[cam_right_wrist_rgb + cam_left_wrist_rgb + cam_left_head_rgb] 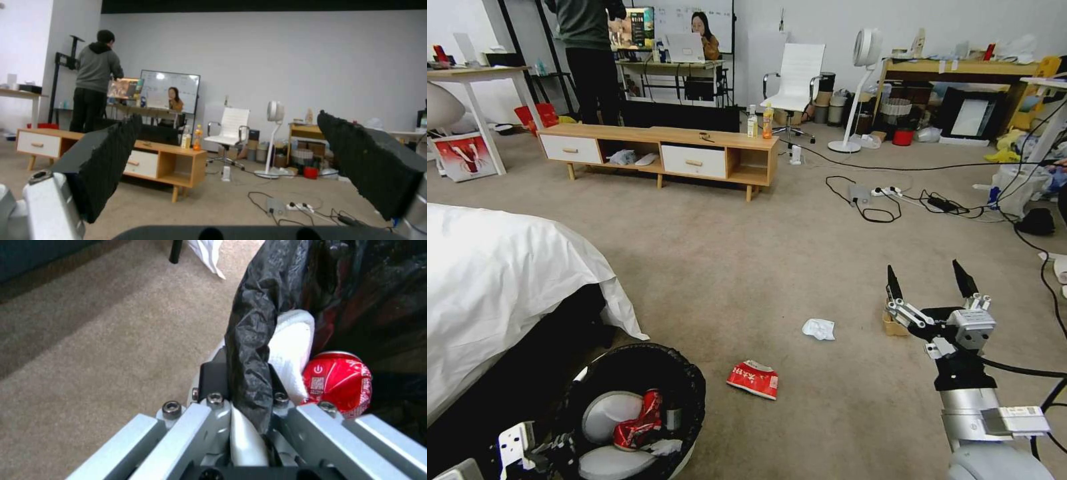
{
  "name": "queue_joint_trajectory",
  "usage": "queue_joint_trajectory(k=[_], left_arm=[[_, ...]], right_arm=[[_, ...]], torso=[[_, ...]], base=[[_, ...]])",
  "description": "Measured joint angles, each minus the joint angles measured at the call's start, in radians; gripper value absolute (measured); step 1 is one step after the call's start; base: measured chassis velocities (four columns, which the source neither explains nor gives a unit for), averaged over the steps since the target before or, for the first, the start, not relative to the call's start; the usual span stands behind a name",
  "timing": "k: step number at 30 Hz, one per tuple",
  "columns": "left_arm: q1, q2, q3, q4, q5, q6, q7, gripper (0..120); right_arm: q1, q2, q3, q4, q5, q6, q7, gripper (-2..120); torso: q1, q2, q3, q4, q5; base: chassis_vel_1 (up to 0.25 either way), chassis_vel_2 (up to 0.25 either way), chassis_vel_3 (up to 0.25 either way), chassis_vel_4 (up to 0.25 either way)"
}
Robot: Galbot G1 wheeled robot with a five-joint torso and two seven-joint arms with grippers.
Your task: Pick up the trash bin and place the garbage on the floor into it.
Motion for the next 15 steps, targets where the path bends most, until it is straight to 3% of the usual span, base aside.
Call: queue_joint_trajectory(k=[15], left_arm=[[-0.003, -0.001, 0.007, 0.017, 0.014, -0.005, 0.004, 3]], right_arm=[[0.001, -0.002, -0.004, -0.016, -0.008, 0.011, -0.002, 100]], torso=[[0.000, 0.000, 0.000, -0.0001, 0.0000]], base=[[0.000, 0.000, 0.000, 0.000]])
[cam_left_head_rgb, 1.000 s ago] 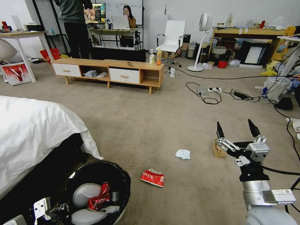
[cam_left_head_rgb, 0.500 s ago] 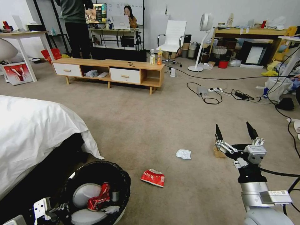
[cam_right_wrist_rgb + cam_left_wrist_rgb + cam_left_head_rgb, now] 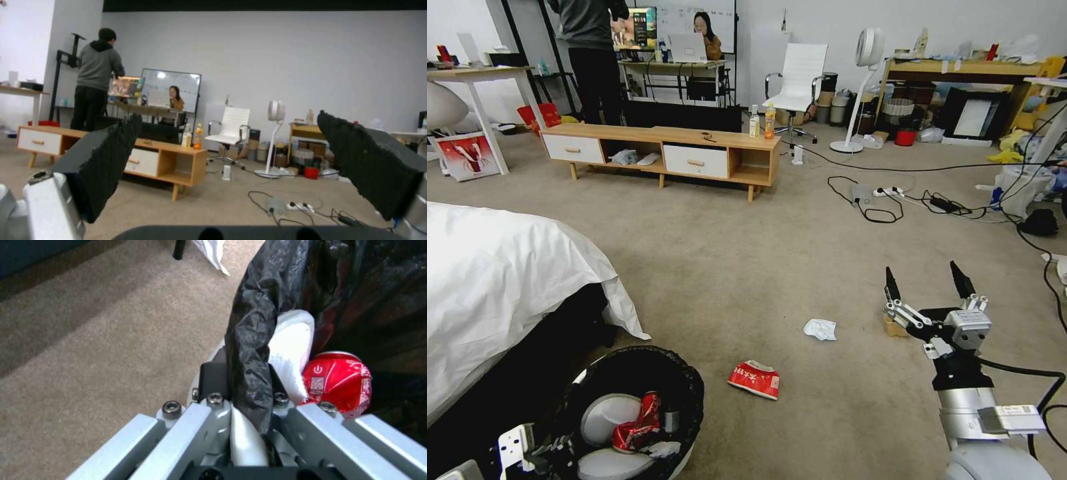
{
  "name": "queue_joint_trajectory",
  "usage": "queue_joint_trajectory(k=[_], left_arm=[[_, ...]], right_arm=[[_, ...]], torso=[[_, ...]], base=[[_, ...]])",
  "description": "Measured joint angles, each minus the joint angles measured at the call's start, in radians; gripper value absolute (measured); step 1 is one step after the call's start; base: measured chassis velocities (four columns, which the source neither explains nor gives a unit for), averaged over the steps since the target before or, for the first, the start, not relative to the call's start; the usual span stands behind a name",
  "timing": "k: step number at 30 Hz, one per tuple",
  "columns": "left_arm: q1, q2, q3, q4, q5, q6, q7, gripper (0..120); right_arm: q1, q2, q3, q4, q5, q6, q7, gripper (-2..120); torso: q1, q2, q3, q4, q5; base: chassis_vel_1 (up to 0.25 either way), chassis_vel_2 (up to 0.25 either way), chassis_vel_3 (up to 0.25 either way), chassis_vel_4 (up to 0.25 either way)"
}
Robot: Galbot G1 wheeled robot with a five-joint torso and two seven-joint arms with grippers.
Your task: Pick up the trash bin and place the garbage on the floor into it.
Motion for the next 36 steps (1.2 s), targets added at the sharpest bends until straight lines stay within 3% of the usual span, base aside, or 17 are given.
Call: queue_joint_trajectory(k=[36], left_arm=[[0.002, 0.001, -0.002, 0.007, 0.005, -0.007, 0.007, 3]], right_arm=[[-0.007, 0.011, 0.000, -0.012, -0.011, 0.001, 0.000, 100]], torso=[[0.000, 0.000, 0.000, 0.0000, 0.0000]], base=[[0.000, 0.000, 0.000, 0.000]])
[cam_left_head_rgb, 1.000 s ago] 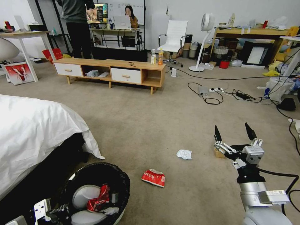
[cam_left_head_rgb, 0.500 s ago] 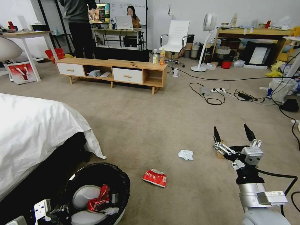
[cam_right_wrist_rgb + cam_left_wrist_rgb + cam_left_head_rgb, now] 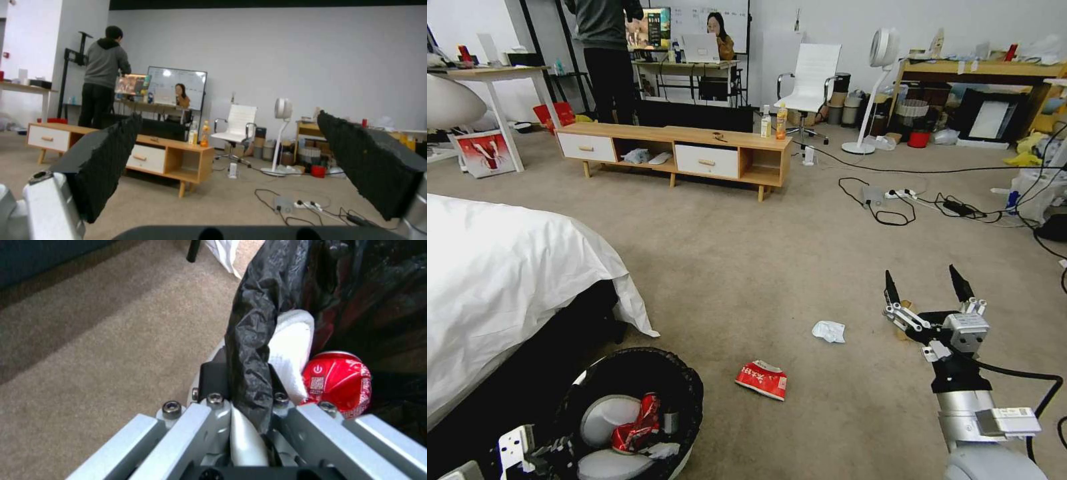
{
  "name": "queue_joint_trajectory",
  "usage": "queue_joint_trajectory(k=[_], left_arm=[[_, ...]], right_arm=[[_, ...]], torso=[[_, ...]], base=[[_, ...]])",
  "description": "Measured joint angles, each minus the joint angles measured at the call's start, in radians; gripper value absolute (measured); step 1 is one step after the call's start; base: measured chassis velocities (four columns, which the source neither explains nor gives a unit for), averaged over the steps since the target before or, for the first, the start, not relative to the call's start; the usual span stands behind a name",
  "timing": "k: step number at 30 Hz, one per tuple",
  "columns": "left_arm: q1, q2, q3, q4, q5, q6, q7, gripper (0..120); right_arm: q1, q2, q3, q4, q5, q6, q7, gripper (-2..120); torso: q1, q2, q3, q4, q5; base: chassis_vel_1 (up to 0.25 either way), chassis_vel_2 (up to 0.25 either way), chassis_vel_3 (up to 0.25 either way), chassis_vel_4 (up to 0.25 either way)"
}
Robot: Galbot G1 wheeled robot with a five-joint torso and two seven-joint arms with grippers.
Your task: Pick up the trash bin and place the garbage on the floor into it.
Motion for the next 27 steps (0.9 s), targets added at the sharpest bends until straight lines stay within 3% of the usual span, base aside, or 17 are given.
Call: queue_joint_trajectory(k=[12, 27], left_arm=[[0.004, -0.003, 0.001, -0.001, 0.004, -0.001, 0.003, 3], [0.006, -0.007, 0.003, -0.004, 0.007, -0.003, 0.004, 3]], right_arm=[[-0.004, 0.000, 0.000, -0.004, -0.007, 0.000, 0.002, 100], [-0.008, -0.001, -0.005, -0.007, -0.010, 0.008, 0.005, 100]], torso=[[0.000, 0.000, 0.000, 0.0000, 0.0000], [0.000, 0.000, 0.000, 0.0000, 0.0001]], base=[[-0.014, 0.023, 0.015, -0.020], [-0.074, 0.083, 0.080, -0.075]])
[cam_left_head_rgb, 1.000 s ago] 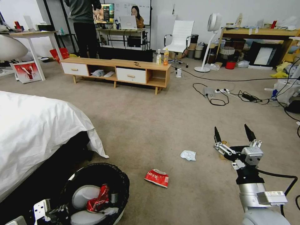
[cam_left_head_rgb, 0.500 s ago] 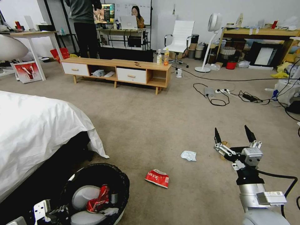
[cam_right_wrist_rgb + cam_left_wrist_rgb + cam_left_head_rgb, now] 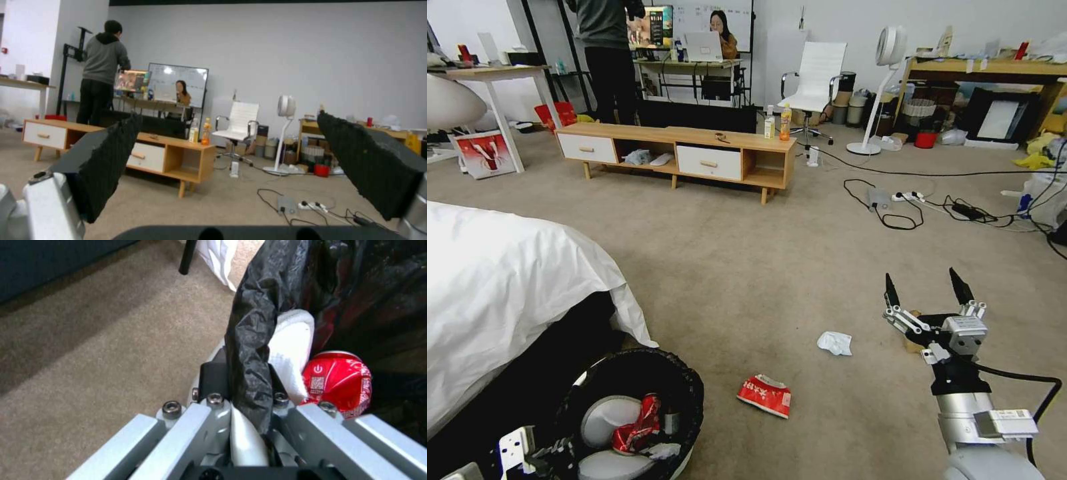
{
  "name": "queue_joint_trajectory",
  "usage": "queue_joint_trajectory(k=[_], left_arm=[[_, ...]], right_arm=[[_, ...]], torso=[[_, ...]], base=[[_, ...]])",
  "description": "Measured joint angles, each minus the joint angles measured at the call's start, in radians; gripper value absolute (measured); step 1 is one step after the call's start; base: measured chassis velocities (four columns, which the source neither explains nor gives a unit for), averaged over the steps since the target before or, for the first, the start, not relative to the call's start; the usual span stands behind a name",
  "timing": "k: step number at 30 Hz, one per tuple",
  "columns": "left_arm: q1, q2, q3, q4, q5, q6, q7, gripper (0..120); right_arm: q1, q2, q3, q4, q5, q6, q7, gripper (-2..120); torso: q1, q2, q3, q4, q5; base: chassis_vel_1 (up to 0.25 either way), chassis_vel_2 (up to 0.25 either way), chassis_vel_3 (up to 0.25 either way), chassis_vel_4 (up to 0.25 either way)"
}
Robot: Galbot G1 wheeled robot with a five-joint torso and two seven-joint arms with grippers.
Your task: Pick up the trash bin and place the garbage on the floor into it.
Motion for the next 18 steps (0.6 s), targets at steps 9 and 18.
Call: queue_joint_trajectory(k=[9, 18], left_arm=[[0.003, -0.002, 0.001, -0.001, 0.003, -0.002, 0.004, 3], [0.005, -0.001, -0.001, -0.005, 0.004, -0.002, 0.004, 3]], right_arm=[[0.003, -0.007, -0.005, -0.009, -0.003, 0.021, -0.015, 100], [0.041, -0.072, -0.048, -0.010, 0.026, -0.054, 0.016, 100]], torso=[[0.000, 0.000, 0.000, 0.0000, -0.0001], [0.000, 0.000, 0.000, 0.0000, -0.0001]], base=[[0.000, 0.000, 0.000, 0.000], [0.000, 0.000, 0.000, 0.000]])
